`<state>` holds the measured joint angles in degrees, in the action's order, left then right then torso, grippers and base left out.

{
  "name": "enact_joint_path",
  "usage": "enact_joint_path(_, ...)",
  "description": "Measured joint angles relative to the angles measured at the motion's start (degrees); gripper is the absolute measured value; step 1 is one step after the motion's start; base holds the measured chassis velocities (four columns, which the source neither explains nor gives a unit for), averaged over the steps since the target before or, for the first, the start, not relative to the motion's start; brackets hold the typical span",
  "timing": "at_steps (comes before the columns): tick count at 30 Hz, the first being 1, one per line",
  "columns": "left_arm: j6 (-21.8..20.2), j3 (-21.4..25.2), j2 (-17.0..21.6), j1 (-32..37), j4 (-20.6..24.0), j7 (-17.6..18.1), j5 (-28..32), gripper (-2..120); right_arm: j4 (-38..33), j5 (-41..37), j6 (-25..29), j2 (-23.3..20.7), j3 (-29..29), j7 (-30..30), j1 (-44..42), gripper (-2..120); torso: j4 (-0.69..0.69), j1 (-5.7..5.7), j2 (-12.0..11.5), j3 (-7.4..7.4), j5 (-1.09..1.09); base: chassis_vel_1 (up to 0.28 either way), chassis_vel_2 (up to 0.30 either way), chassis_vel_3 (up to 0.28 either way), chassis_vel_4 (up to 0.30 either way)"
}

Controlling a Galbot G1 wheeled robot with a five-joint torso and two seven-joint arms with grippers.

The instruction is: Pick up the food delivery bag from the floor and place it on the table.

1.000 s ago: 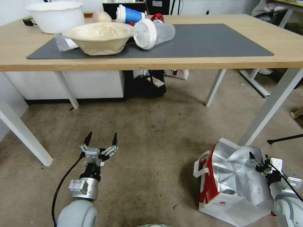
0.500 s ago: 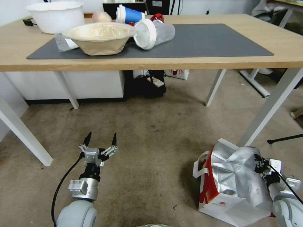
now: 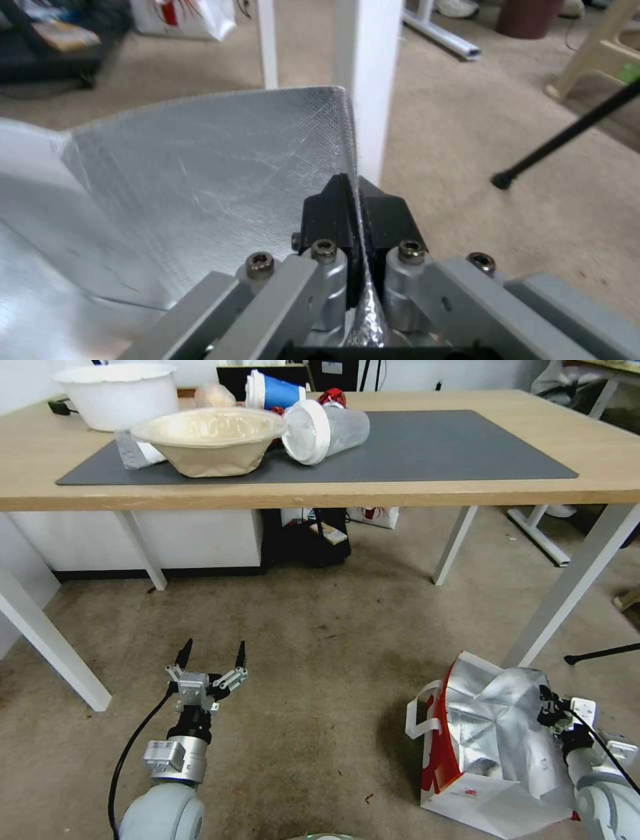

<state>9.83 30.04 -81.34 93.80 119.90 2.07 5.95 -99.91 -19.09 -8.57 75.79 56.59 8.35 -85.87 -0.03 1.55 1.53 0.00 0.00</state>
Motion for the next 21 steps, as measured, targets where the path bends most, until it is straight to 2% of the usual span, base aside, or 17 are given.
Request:
enact_joint_path(6, -0.33, -0.24, -0.18, -0.49, 0.22, 1.15, -0.96, 100, -4.73, -2.65, 0.79, 0.51, -1.25, -0.32, -1.53, 0, 0.00, 0.01, 0.00, 0.00, 0.00, 0.000, 0.000, 0.000, 0.000)
enact_joint_path(8, -0.86, -0.34, -0.16, -0.50, 0.46, 1.91, -1.24, 100, -7.11, -3.41, 1.00, 0.67, -1.98, -0.37, -2.11, 0, -0.01, 0.00, 0.00, 0.00, 0.00, 0.000, 0.000, 0.000, 0.000)
enact_joint_path(11, -1.57, -0.55, 0.45, -0.11, 1.09, 3.82, -1.19, 100, -14.39, -4.34, 0.93, 0.67, -4.63, -0.46, -3.26, 0, 0.00, 0.00, 0.00, 0.00, 0.00, 0.000, 0.000, 0.000, 0.000)
enact_joint_path(14, -1.71, -0.48, 0.64, 0.07, 1.27, 4.00, -1.19, 100, -15.90, -4.34, 0.84, 0.52, -5.17, -0.47, -3.40, 0, 0.00, 0.00, 0.00, 0.00, -0.01, 0.000, 0.000, 0.000, 0.000)
enact_joint_path(16, -2.01, -0.14, 0.83, 0.38, 1.59, 3.30, -1.13, 100, -17.36, -4.33, 0.62, 0.37, -5.66, -0.47, -3.56, 0, 0.00, 0.00, 0.00, 0.00, -0.01, 0.000, 0.000, 0.000, 0.000)
enact_joint_path(19, -2.42, 0.98, 1.35, 0.95, 2.65, -0.50, 1.21, 100, -22.43, -5.00, -0.26, -1.00, -6.94, -0.01, -4.38, 0, 0.00, 0.00, 0.00, 0.00, 0.01, 0.000, 0.000, 0.000, 0.000)
enact_joint_path(21, -2.43, 1.13, 1.39, 0.91, 2.77, -1.06, 1.51, 99, -23.28, -5.24, -0.35, -1.43, -7.07, 0.20, -4.58, 0, 0.00, 0.00, 0.00, 0.00, 0.00, 0.000, 0.000, 0.000, 0.000)
